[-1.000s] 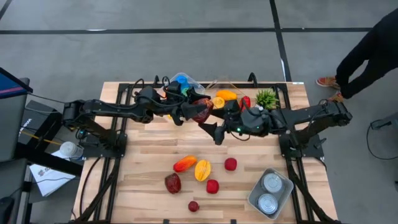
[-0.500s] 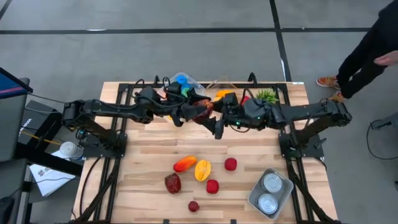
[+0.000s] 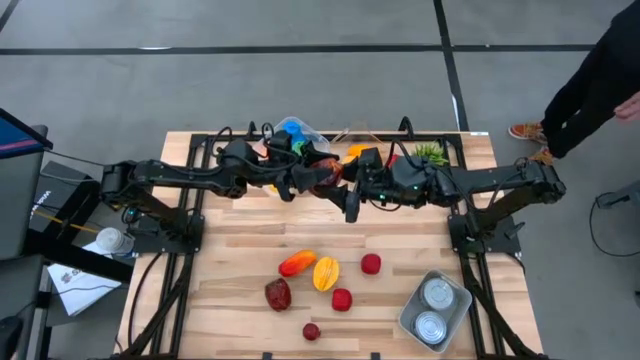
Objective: Pick & Place Food Item
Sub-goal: Put the left dark red apple into the right transparent bin
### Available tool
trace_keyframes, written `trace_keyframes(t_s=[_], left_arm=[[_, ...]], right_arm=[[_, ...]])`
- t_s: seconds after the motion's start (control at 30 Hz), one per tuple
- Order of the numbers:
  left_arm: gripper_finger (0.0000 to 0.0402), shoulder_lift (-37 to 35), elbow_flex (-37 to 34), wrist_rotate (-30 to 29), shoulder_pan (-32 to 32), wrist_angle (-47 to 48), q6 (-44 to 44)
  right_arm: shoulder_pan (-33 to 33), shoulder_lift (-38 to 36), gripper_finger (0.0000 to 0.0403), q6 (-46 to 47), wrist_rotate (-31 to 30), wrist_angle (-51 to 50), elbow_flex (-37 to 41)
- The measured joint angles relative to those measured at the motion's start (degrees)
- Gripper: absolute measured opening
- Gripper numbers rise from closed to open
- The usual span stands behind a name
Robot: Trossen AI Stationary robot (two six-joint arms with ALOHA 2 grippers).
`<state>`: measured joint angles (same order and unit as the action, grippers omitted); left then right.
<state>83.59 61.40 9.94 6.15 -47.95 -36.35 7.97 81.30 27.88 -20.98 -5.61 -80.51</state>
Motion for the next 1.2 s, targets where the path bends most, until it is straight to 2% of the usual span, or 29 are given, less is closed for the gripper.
trace_keyframes(t_s=[0.1, 0.33, 0.53, 0.7, 0.83, 1.0, 1.1, 1.2], left_arm=[[0.0254, 0.0, 0.0, 0.0, 0.0, 0.0, -0.1], [0.0273, -0.1, 0.0, 2.2, 1.0, 0.5, -0.1], [0.0304, -4.5, 0.0, 3.6, 3.7, 8.7, 1.2], [0.0319, -11.3, 0.0, 3.5, 6.4, 19.9, 5.5], [0.0321, -18.3, 0.0, 3.4, 8.2, 33.5, 8.1], [0.0315, -26.2, -0.1, 2.4, 8.9, 47.5, 9.5], [0.0313, -30.3, -0.7, 0.9, 8.9, 51.9, 9.5], [0.0313, -33.6, -1.4, 0.2, 8.9, 54.7, 9.3]], right_arm=[[0.0, 0.0, 0.0273, 0.0, 0.1, 0.0, 0.0], [0.0, 0.0, 0.0273, 0.5, -0.1, -0.1, 0.0], [-0.8, 0.0, 0.0273, 0.7, -0.3, 0.1, 0.0], [-2.2, 0.0, 0.0273, 1.9, -2.5, -2.7, 0.0], [-4.4, 0.0, 0.0273, 5.1, -6.7, -12.6, 0.0], [-10.4, 0.2, 0.0273, 15.1, -7.5, -32.2, 0.0], [-14.5, 1.4, 0.0273, 21.1, -7.5, -43.2, 0.0], [-18.2, 2.9, 0.0275, 22.7, -6.7, -49.6, 0.0]])
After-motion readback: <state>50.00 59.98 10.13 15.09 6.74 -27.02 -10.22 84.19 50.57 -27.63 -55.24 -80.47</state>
